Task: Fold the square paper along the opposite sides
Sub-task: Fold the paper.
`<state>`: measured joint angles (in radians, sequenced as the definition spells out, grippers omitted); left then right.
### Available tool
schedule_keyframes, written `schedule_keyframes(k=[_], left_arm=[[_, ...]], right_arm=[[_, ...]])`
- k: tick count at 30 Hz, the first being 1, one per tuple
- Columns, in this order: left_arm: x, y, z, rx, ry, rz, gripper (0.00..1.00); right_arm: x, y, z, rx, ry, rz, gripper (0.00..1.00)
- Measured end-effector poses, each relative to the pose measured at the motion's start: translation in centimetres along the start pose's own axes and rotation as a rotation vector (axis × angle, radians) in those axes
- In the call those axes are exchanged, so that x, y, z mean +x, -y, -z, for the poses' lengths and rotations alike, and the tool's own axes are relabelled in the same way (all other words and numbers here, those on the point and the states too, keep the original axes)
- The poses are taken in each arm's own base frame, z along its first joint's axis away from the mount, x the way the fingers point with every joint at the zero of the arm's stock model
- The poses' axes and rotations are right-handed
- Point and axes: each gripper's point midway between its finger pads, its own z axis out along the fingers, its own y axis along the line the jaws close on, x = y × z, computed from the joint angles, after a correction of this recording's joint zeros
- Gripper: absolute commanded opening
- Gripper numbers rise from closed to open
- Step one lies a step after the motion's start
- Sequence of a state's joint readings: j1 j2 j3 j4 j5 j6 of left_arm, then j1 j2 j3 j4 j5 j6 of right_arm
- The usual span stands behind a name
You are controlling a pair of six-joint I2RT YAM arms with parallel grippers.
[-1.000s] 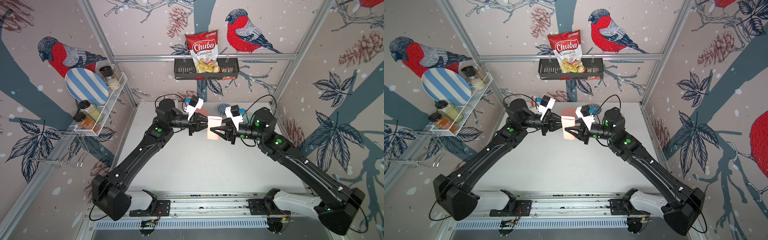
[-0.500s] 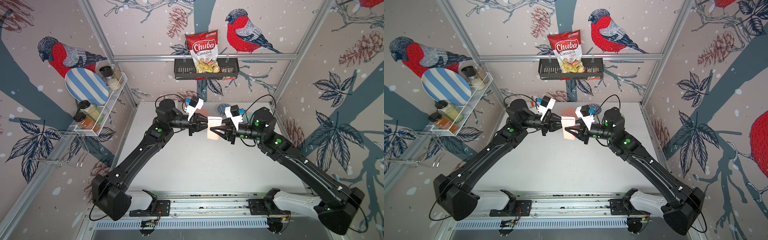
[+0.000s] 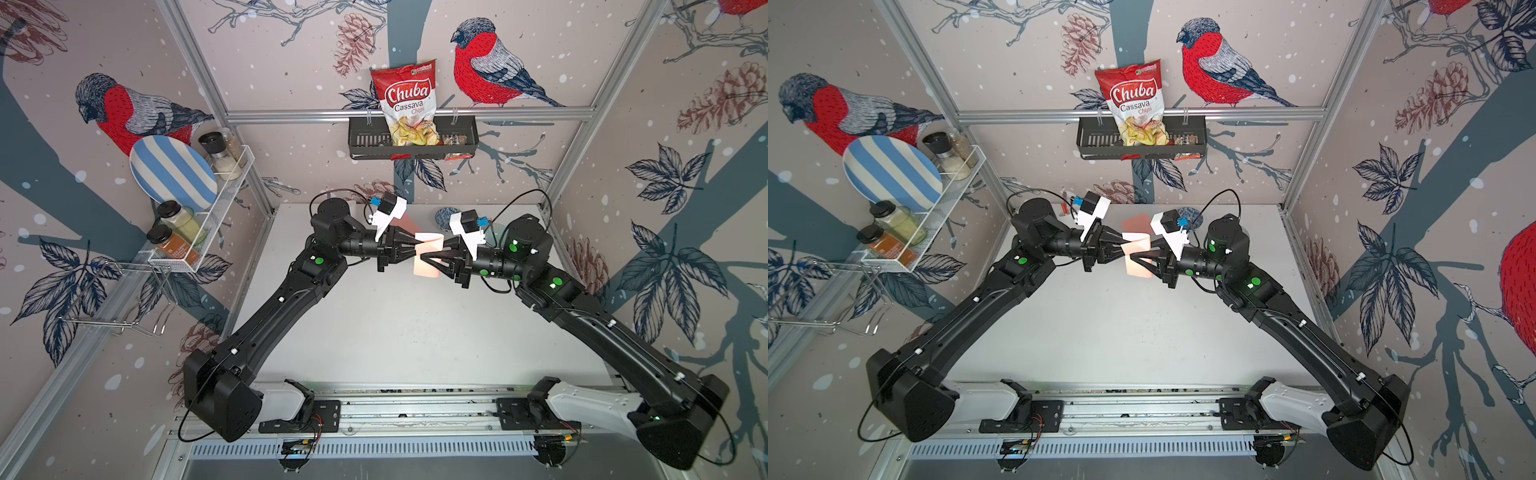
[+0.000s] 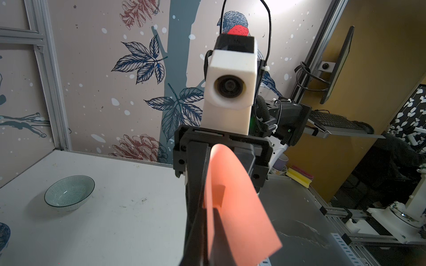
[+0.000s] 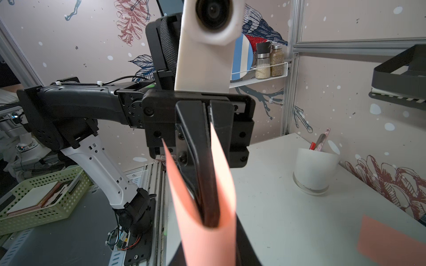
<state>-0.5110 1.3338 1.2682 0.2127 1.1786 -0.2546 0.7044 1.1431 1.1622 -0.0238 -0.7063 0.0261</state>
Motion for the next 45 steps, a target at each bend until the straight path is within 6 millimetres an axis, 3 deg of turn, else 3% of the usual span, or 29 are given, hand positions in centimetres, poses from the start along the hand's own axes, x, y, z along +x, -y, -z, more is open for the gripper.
schedule_keyframes(k=[37, 45], left_arm=[[-0.18, 0.09, -0.03, 0.013, 0.019, -0.017, 0.00], [-0.24, 0.23, -0.03, 0.020, 0.021, -0.018, 0.15]], right_arm=[[-0.12, -0.79, 0.16, -0.018, 0.011, 0.010, 0.14], [-0.18, -1.00, 0.22, -0.022, 0.014, 0.014, 0.13]])
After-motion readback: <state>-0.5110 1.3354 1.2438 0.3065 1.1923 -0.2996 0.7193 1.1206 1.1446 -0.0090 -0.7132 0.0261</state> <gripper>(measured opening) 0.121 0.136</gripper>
